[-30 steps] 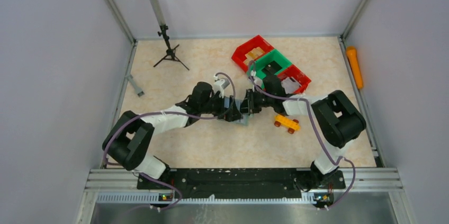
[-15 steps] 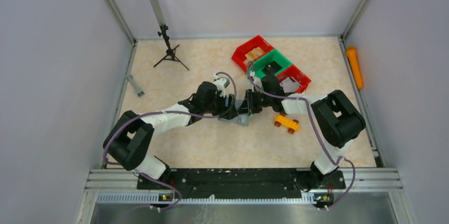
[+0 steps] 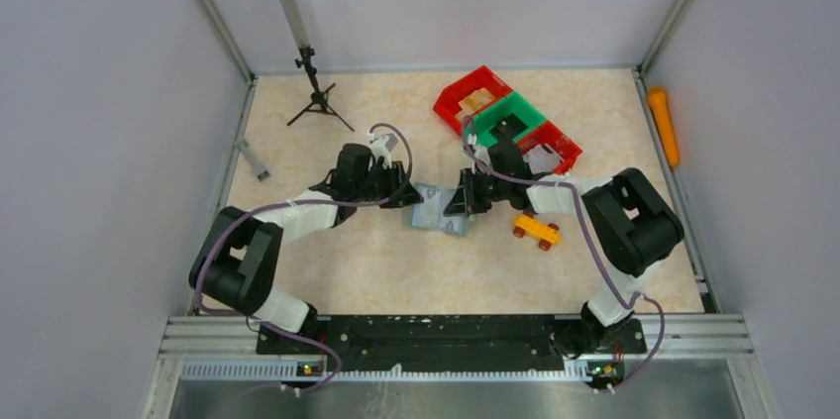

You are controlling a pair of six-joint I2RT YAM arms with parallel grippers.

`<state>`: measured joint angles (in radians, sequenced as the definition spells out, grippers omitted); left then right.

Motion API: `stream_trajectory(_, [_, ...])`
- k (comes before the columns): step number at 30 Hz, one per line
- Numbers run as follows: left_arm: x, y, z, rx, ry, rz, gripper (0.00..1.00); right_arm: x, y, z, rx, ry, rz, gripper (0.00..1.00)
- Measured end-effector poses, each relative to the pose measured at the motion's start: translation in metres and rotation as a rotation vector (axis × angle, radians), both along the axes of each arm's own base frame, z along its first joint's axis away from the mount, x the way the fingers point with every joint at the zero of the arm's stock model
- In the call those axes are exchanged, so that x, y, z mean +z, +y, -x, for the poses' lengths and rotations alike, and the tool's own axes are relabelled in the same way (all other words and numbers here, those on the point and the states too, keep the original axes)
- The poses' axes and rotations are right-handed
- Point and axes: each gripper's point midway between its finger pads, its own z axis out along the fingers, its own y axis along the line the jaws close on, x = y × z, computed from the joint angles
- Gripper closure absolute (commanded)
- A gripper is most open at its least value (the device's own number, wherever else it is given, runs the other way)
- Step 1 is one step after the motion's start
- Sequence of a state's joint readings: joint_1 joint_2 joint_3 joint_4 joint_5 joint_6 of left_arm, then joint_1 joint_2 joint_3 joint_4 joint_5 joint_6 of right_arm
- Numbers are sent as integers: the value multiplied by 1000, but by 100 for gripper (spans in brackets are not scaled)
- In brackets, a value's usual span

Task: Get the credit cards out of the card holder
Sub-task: Open the card holder at the center of the board.

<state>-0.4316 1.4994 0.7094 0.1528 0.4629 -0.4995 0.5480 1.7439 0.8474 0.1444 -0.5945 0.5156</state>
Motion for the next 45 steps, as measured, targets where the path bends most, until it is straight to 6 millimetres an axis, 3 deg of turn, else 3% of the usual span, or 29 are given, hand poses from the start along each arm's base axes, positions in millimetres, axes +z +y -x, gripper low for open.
stream_trajectory(3, [3, -4, 0, -24, 24, 62, 43, 0, 0, 0, 2, 0, -2, 94])
stream_trajectory(6, [2, -9, 3, -52, 54, 103, 39, 1, 1, 1, 8, 0, -9, 94])
stream_trajectory(12, [-13, -14, 13, -90, 151, 140, 59, 6, 4, 0, 21, -11, -32, 94])
stream_trajectory(18, [-4, -13, 8, -93, 142, 189, 83, 12, 5, -4, 19, -29, -63, 93])
stream_trajectory(21, [-1, -12, 8, -96, 136, 215, 99, 14, 5, -5, 16, -30, -74, 80])
stream_trajectory(26, [0, -9, 9, -96, 137, 238, 100, 14, -1, -12, -23, -47, -47, 54])
stream_trajectory(30, [-2, -4, 12, -79, 144, 242, 100, 13, -16, -24, -109, -86, 33, 45])
stream_trajectory(34, [4, -2, 13, -75, 125, 248, 100, 23, -32, -34, -196, -155, 91, 47])
stream_trajectory(38, [6, -3, 11, -76, 112, 253, 100, 42, -42, -31, -229, -236, 73, 55])
stream_trajectory(45, [7, 0, 12, -55, 90, 247, 100, 69, -33, -24, -187, -338, -45, 74])
